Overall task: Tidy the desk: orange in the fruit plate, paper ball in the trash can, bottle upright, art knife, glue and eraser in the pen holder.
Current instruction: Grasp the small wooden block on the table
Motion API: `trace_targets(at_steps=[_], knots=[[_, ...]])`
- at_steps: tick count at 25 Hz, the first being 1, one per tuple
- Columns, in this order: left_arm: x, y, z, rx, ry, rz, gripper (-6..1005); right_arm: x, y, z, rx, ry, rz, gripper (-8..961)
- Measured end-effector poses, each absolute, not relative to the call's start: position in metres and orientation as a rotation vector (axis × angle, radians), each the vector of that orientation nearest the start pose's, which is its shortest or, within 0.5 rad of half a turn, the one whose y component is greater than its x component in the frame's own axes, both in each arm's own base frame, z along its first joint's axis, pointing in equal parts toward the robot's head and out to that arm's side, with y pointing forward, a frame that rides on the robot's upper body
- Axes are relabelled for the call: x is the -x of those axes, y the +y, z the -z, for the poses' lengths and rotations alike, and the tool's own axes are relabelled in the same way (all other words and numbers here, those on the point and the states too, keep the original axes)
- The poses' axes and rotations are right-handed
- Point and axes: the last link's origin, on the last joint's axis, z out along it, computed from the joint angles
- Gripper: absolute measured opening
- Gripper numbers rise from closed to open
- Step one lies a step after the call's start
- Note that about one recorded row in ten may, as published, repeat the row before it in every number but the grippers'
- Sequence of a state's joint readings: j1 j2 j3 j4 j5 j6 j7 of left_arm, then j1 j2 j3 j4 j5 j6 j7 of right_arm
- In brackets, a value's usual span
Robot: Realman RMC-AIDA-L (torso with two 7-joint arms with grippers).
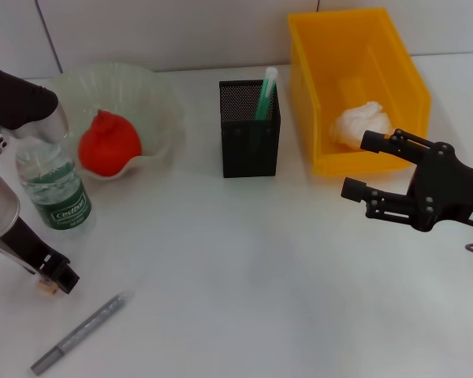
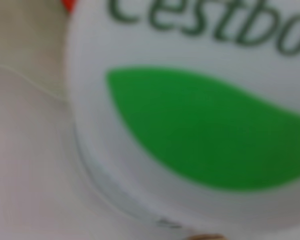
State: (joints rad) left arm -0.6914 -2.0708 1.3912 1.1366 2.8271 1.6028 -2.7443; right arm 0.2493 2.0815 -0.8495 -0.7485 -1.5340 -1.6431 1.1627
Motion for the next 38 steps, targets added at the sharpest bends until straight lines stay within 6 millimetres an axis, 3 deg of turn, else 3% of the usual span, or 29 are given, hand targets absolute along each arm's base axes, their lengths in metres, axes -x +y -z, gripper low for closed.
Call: trace_targets(at_steps=[3, 38], knots=[[0.2222, 0.3583, 0.0015, 2.328, -1.181, -0.840, 617, -0.2805, 0.2774, -0.0321, 2.452, 0.403, -1.009, 832], [0.2241, 0.3575, 0.0045, 2.340, -1.186, -0.842, 591, -0.2804, 0.2770, -0.0312, 2.457, 0.404, -1.007, 832]])
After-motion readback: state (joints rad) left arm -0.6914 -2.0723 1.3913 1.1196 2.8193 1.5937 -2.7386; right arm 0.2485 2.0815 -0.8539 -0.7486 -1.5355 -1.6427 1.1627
